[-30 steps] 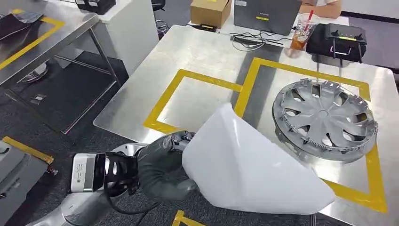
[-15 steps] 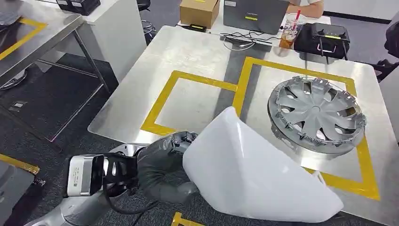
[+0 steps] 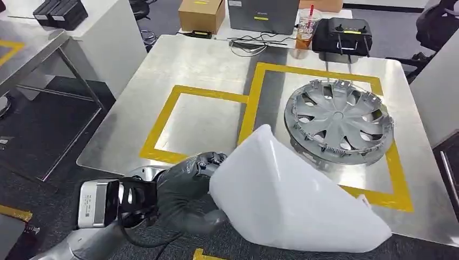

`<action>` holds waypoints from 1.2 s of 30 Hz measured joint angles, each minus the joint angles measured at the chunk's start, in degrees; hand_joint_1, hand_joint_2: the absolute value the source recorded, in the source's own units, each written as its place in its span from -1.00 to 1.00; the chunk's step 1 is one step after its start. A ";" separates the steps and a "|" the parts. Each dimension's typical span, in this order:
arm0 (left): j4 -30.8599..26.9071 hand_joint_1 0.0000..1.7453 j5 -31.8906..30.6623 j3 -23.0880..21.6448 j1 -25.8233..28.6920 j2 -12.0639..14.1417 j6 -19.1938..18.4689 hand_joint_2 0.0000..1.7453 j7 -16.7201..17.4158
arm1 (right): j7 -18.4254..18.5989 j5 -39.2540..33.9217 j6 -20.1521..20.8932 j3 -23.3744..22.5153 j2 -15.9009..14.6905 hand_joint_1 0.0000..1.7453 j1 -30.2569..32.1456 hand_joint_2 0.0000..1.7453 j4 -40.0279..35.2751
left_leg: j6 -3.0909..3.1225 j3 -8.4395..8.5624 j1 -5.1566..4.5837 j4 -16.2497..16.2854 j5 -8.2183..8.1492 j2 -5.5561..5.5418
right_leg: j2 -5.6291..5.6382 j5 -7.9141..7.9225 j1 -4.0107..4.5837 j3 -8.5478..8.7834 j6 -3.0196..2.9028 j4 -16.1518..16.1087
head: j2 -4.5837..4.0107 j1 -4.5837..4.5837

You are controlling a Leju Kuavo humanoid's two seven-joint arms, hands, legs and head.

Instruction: Take the parts from the cabinet and place them on the table.

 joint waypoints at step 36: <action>-0.81 1.00 -2.92 -1.77 -1.33 -0.07 0.35 1.00 3.45 | -0.48 0.00 -2.16 1.20 -0.74 -1.00 0.18 -1.00 2.88 | 1.36 6.83 -0.78 -13.51 4.33 -0.79 | -1.29 0.26 0.41 0.54 0.79 -0.93 | 0.00 -0.13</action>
